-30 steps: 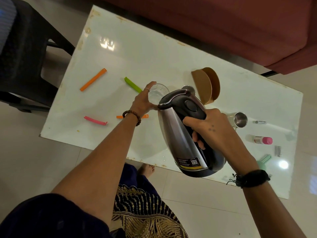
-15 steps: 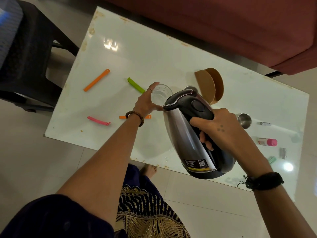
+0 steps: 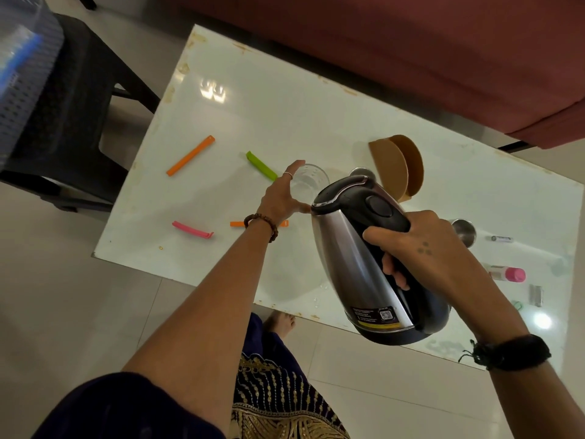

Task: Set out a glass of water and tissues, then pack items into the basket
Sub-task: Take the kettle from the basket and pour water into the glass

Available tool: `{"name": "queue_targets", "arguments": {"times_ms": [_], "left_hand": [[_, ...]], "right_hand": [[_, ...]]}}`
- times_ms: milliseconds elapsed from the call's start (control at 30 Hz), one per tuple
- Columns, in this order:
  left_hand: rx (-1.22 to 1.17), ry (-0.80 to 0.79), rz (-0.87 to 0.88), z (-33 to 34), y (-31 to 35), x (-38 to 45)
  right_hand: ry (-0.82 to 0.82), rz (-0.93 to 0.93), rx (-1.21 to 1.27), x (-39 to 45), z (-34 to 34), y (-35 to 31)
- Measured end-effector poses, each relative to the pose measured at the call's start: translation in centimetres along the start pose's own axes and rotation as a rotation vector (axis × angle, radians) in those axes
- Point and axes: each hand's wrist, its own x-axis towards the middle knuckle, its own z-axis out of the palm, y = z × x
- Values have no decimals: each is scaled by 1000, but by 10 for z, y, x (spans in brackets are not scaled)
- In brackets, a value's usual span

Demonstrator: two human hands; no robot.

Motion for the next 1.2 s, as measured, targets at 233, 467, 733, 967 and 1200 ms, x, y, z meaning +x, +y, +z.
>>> {"name": "queue_targets", "arguments": {"times_ms": [233,467,733,967,1200], "left_hand": [[7,1,-2,0,2,-1],[21,-14,-50,-3,7,-2],[17,-26,-65,-4,11,-4],[39,-24,-61,-3,13,-5],[28,-23,-66,-2,12,-5]], "right_hand": [[59,-65,-17,1,4,0],[55,-68,3,2,4,-3],[56,-65,14,4,4,-4],[65,-56,4,3,4,-1],[64,-60,0,3,4,-1]]}}
